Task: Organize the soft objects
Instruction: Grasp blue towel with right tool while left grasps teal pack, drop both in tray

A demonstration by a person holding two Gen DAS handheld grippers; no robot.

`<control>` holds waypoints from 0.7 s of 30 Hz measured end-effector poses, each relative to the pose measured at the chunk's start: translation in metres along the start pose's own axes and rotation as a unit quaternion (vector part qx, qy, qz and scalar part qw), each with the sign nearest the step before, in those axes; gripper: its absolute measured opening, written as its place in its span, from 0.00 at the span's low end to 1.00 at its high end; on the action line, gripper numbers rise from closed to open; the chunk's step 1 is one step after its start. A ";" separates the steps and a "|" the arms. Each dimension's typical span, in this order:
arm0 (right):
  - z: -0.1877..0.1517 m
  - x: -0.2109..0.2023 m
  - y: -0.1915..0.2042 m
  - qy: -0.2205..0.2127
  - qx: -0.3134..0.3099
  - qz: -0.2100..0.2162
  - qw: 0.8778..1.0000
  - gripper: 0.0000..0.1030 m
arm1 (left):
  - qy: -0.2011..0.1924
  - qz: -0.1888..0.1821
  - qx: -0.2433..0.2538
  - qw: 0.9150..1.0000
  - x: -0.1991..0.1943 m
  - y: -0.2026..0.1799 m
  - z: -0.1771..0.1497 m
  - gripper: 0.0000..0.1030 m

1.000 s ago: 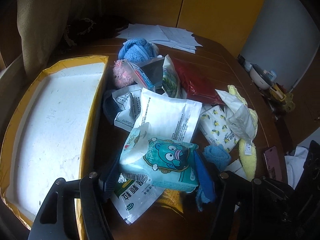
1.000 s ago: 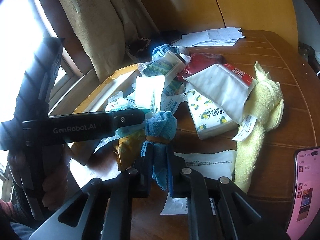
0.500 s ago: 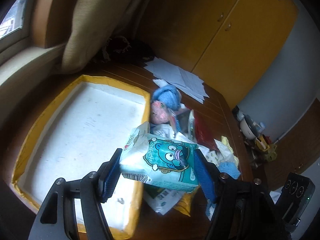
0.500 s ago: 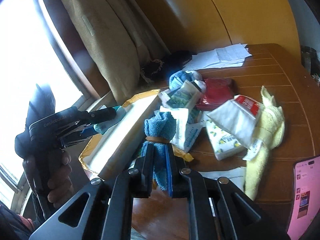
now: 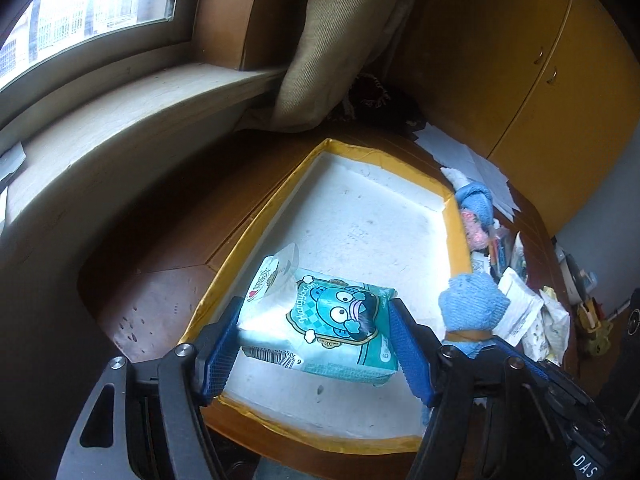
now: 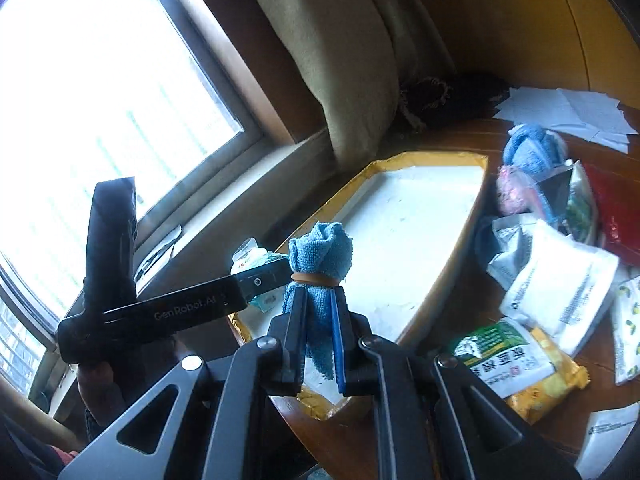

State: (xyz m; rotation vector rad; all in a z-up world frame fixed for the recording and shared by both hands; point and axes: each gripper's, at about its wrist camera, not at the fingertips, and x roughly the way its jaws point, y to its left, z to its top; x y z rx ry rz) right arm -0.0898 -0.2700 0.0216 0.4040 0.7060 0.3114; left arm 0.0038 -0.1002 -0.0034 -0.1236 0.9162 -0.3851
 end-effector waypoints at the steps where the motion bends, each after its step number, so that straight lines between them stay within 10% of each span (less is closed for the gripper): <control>1: -0.001 0.009 0.001 0.015 0.002 0.001 1.000 0.10 | 0.005 0.005 0.005 1.000 0.003 0.002 -0.001 0.72; 12: -0.018 0.051 0.018 0.090 -0.049 -0.063 0.993 0.14 | 0.038 0.020 0.037 0.998 0.019 0.004 -0.015 0.77; 21: -0.021 -0.002 0.001 0.021 -0.035 -0.025 0.999 0.57 | -0.029 -0.020 -0.009 0.999 -0.018 0.009 -0.017 0.90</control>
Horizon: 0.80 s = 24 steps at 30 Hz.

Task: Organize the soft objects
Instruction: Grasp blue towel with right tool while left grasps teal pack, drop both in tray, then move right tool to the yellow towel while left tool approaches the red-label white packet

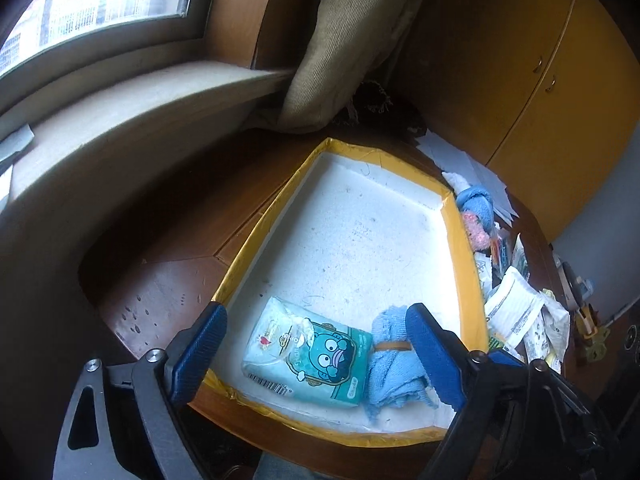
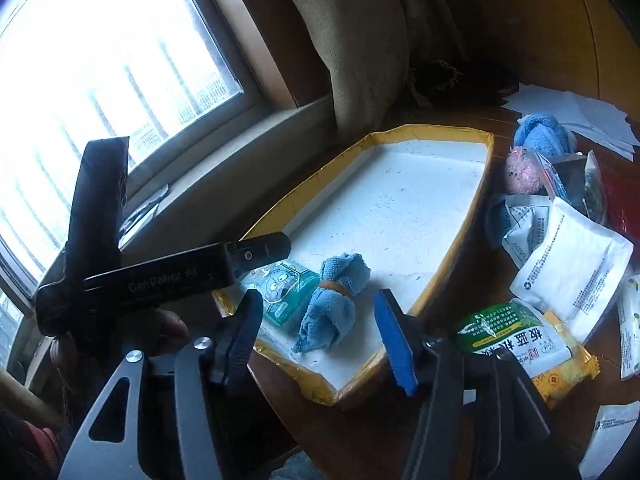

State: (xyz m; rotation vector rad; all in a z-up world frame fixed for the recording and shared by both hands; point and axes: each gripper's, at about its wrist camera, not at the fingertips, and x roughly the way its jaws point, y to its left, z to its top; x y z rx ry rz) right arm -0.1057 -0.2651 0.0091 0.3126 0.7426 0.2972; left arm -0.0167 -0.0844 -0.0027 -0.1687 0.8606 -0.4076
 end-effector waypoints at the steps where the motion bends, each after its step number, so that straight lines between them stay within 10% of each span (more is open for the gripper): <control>1: -0.002 -0.008 -0.006 -0.007 0.008 0.004 1.000 0.58 | -0.004 -0.006 0.003 1.000 -0.003 -0.008 0.004 0.90; 24: -0.068 -0.117 -0.051 -0.065 0.051 -0.107 0.991 0.63 | 0.028 -0.130 0.130 0.983 -0.029 -0.136 -0.050 0.90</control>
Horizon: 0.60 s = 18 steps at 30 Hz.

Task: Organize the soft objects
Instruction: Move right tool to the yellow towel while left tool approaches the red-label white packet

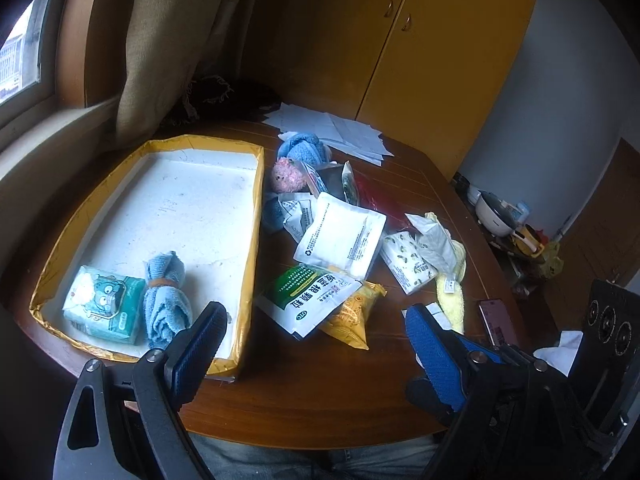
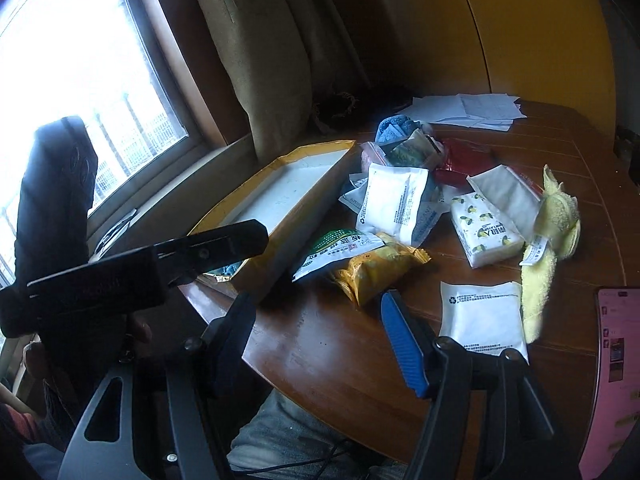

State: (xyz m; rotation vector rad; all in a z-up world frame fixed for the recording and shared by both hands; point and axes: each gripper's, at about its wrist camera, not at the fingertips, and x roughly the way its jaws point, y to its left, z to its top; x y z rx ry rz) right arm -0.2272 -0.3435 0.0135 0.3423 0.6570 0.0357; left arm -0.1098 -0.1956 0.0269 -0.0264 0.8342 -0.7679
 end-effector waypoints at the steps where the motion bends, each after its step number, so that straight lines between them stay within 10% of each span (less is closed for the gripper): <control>1: -0.001 0.003 0.001 -0.003 0.000 -0.004 1.000 0.63 | 0.005 0.000 -0.001 1.000 0.004 0.000 0.000 0.90; 18: 0.021 0.037 -0.047 -0.011 0.104 -0.023 0.994 0.63 | 0.082 -0.050 0.143 0.985 0.066 -0.017 0.058 0.90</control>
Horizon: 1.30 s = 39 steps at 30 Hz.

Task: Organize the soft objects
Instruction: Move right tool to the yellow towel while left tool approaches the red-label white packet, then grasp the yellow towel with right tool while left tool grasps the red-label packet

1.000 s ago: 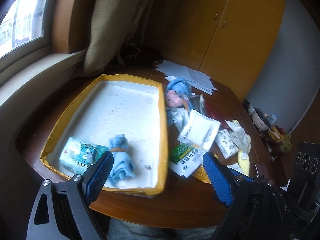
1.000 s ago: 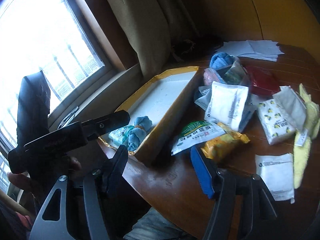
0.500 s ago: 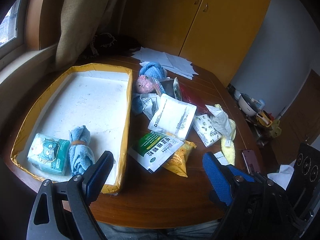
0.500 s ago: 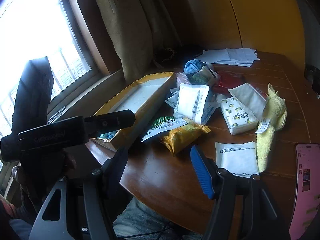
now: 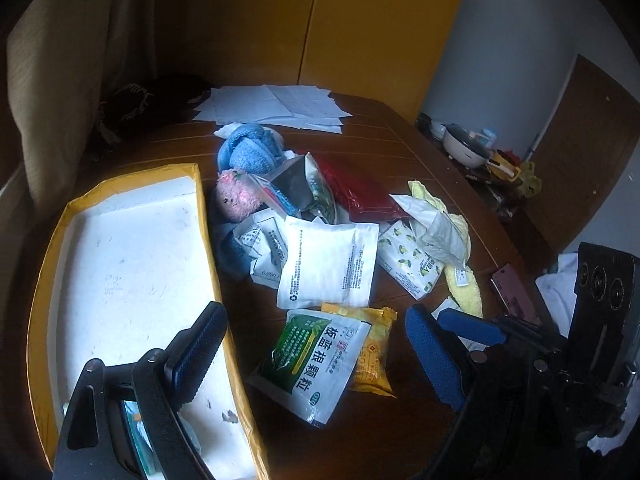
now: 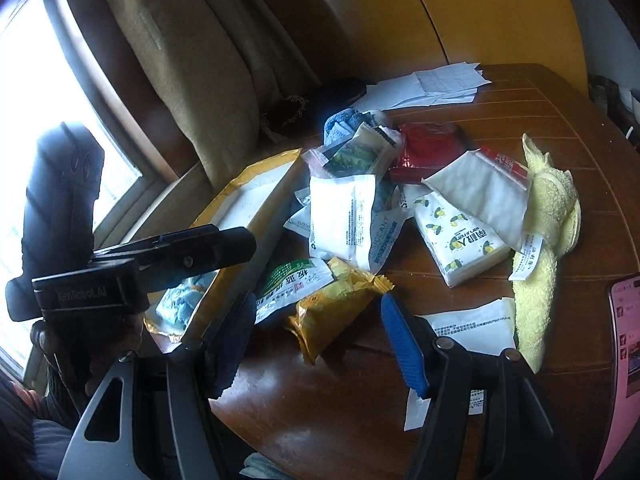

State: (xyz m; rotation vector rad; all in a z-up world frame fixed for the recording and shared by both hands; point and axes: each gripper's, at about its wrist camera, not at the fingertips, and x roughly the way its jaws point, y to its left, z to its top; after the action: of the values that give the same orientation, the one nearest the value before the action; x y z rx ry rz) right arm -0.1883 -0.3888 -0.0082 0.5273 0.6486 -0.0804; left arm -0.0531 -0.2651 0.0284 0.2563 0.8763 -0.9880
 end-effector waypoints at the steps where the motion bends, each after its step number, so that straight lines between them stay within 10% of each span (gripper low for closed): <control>1: 0.000 -0.001 -0.002 -0.006 0.008 -0.004 1.000 0.63 | 0.009 0.000 0.003 1.000 0.004 -0.002 0.002 0.90; 16: 0.021 -0.041 -0.038 0.001 0.029 0.033 0.999 0.63 | -0.019 0.069 -0.083 0.994 -0.018 -0.030 0.000 0.90; 24: 0.049 -0.051 -0.075 0.019 0.013 0.065 0.998 0.63 | -0.029 0.035 -0.122 0.991 0.000 -0.057 0.044 0.90; 39: 0.060 -0.062 -0.127 0.052 0.028 0.044 0.997 0.63 | 0.064 0.028 -0.037 0.997 0.090 -0.128 0.092 0.90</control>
State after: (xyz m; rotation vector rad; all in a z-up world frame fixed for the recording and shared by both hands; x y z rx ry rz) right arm -0.2345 -0.5342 0.0126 0.6155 0.7257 0.0114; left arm -0.0856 -0.4429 0.0438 0.2831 1.0153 -0.8919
